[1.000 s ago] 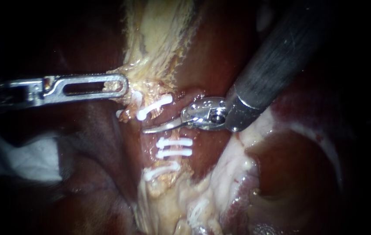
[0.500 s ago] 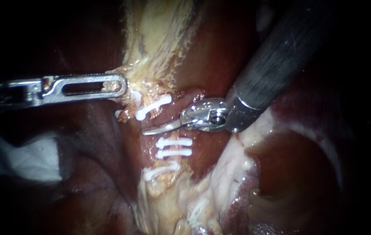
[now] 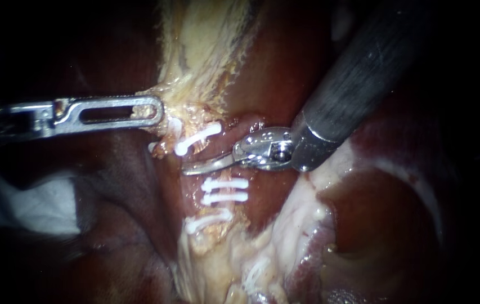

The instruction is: Go back from the cut right tube

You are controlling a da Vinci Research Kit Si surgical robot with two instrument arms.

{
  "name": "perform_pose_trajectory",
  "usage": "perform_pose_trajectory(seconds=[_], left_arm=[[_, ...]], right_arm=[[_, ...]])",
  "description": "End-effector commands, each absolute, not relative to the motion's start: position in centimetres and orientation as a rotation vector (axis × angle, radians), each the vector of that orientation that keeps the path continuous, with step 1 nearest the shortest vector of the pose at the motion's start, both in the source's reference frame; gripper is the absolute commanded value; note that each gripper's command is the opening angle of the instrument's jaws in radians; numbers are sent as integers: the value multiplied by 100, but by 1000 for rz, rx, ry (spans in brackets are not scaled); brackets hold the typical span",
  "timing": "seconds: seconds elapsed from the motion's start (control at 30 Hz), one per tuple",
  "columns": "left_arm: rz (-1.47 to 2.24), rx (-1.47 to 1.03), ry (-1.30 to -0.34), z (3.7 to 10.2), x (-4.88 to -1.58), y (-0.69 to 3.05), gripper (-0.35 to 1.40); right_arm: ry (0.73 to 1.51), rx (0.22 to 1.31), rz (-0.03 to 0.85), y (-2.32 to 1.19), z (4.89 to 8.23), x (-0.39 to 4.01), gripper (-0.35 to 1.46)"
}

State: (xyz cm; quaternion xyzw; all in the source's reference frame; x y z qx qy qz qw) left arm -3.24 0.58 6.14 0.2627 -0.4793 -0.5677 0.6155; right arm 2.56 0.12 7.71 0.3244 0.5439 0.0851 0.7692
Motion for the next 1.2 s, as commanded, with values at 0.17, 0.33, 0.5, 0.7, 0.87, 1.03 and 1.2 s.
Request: perform_pose_trajectory(seconds=[0.17,0.33,0.5,0.7,0.87,1.03,1.2], left_arm=[[-1307,606,-1104,614,-324,58,-35],[-1307,606,-1104,614,-324,58,-35],[-1307,606,-1104,613,-322,57,-35],[-1306,607,-1104,613,-320,57,-35],[-1304,611,-1105,614,-320,58,-35],[-1303,611,-1105,615,-320,58,-35],[-1303,609,-1105,617,-317,58,-35]], right_arm=[[1180,704,184,12,772,256,64],[1180,704,183,11,772,255,64],[1180,704,182,10,771,250,78],[1198,628,157,10,766,225,119],[1215,516,119,11,753,194,143],[1228,444,65,11,739,164,143],[1234,398,30,12,722,128,143]])
